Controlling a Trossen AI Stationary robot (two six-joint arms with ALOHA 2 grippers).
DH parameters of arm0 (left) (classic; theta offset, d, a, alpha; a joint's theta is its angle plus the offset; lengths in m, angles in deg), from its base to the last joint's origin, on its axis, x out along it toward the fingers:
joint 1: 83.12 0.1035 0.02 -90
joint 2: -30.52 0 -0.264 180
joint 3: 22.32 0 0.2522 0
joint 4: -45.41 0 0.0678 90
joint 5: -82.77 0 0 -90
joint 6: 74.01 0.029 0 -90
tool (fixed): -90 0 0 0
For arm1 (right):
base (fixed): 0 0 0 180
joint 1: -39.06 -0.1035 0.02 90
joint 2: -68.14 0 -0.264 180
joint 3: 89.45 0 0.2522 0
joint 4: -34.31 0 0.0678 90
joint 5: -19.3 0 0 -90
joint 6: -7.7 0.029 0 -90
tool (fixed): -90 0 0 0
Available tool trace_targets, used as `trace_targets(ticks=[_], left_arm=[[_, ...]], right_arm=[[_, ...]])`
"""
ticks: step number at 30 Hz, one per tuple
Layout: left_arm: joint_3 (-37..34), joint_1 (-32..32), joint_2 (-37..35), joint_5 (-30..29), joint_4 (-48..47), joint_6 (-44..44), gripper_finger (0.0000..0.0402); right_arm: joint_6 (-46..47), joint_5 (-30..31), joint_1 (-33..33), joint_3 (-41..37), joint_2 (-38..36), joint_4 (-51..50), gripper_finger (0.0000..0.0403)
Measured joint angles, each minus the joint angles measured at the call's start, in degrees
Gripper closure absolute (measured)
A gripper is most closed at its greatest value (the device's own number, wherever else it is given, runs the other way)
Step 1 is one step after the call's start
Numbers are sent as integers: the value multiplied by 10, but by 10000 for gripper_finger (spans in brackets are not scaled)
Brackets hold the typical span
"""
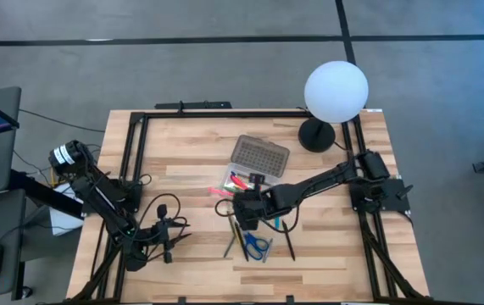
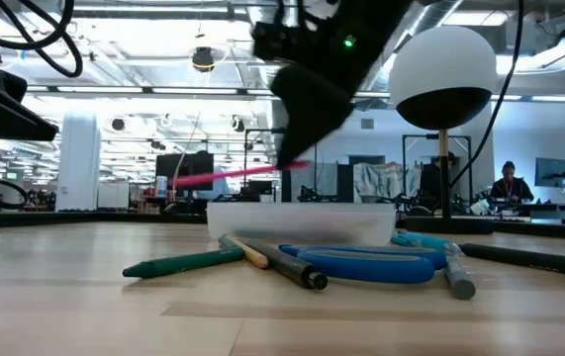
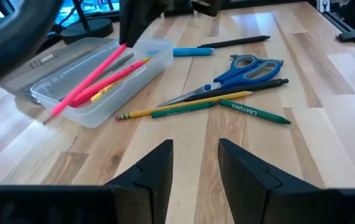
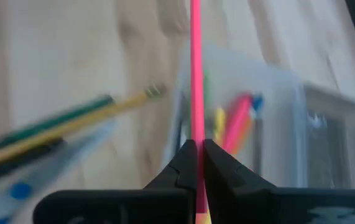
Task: Pick & place school supplies into a supply box
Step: Put the pink pencil into the gray supply box
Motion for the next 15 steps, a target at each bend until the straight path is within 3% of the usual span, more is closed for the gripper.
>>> trace_targets(ticks=[9,15], left_arm=[[0,0,0,9,-5,-1,278],[0,-11,4,69,1,43,278]], right_arm=[[110,18,9,-1,7,-128,402],[115,46,4,0,7,-126,401]])
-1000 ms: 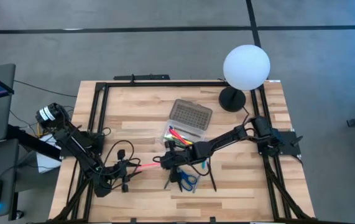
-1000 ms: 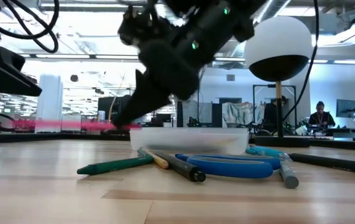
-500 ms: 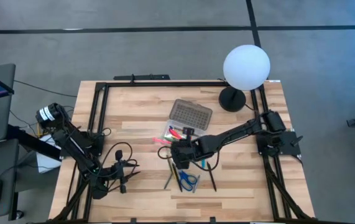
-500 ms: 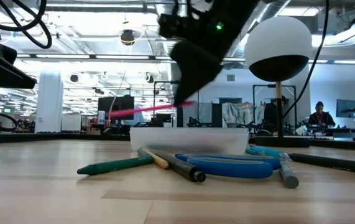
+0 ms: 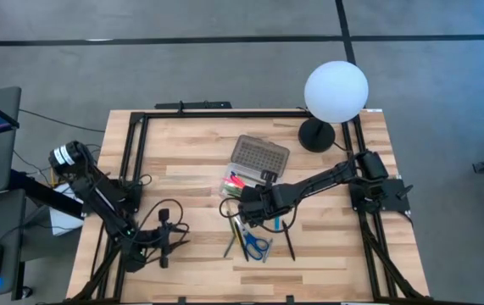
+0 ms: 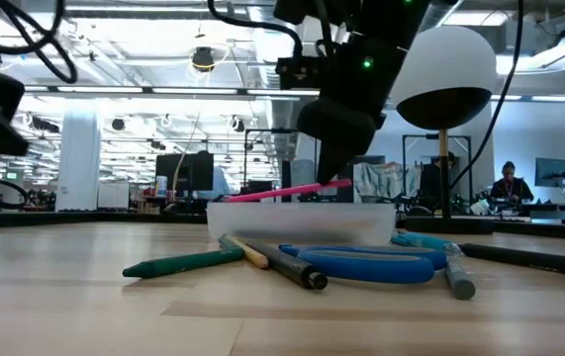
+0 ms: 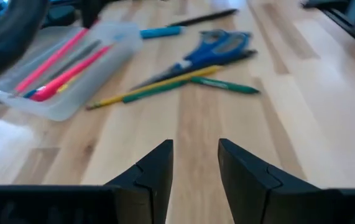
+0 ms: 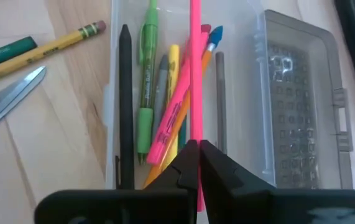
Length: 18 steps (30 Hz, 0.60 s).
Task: Pick & place school supplies into a supply box
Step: Put the pink pencil into the gray supply box, then put the green crayon into the gray supply box
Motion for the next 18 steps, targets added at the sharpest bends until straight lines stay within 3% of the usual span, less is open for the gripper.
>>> trace_targets(ticks=[9,18], left_arm=[[0,-63,8,-35,84,107,278],[0,-74,9,-55,90,116,278]], right_arm=[[14,17,0,0,0,0,402],[18,35,-4,0,0,-1,402]])
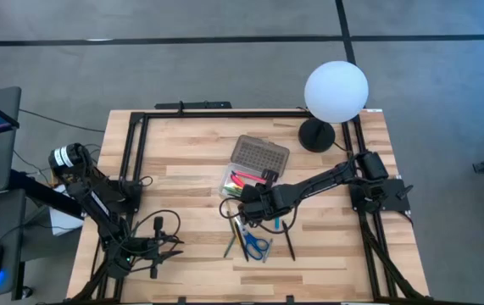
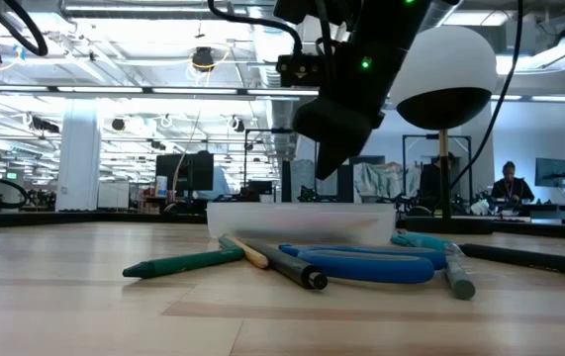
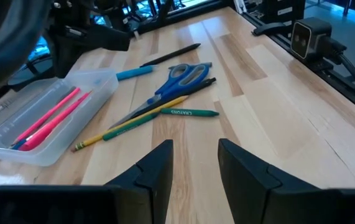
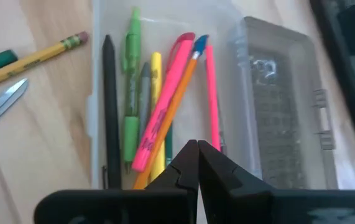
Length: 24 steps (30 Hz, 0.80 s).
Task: Pick & place school supplies into a supply box
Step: Put the green crayon into the gray supply box
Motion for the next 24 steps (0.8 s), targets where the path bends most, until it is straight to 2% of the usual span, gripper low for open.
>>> trace_targets(ticks=[10,16,20,24], left_arm=[[0,0,0,30,0,-7,278],[0,3,-8,-59,-26,-92,278],[8,19,-38,-62,-66,-148,278],[33,49,-52,-17,-143,-215,278]], right_arm=[[6,99,-34,0,0,-1,403],[19,206,-67,0,-1,-23,403],[104,263,-84,1,-8,-101,403],[255,332,-108,1,-16,-222,403]])
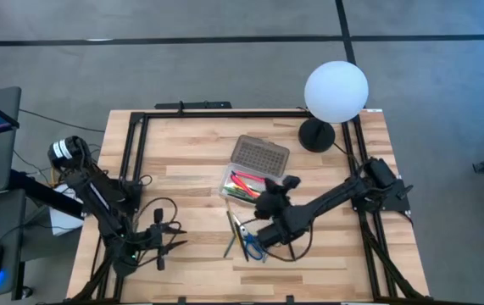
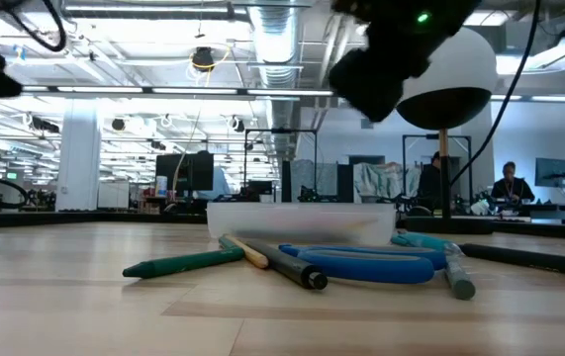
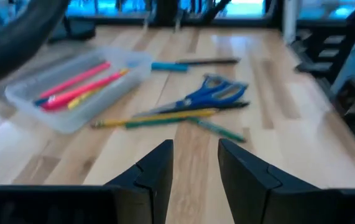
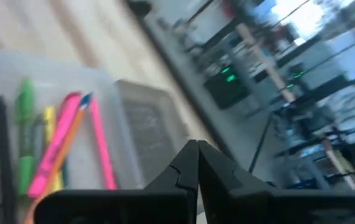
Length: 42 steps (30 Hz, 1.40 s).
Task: Pick & place school supplies into a supply box
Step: Put the green crayon into the gray supply box
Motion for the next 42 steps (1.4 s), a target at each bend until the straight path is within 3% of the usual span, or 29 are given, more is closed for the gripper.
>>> trace_targets(ticks=[5,9,16,23,27,34,38,42], left_arm=[[56,59,0,80,-150,-97,278],[121,112,0,176,-282,-151,278],[211,160,0,307,-433,-163,278],[231,164,0,416,-517,-261,278],[231,159,0,445,-550,-320,278],[231,157,0,446,-553,-338,278],[231,157,0,464,-554,-351,278],[231,157,0,495,-566,-375,278]], right_arm=[[179,69,-48,0,-9,-140,403],[256,96,-89,0,-11,-199,403],[268,98,-140,0,-11,-215,403],[228,77,-175,0,-11,-199,403],[128,66,-193,0,-11,-118,403],[-178,7,-207,0,-11,131,403],[-364,-103,-203,0,-11,292,403],[-518,-264,-200,0,-11,415,403]])
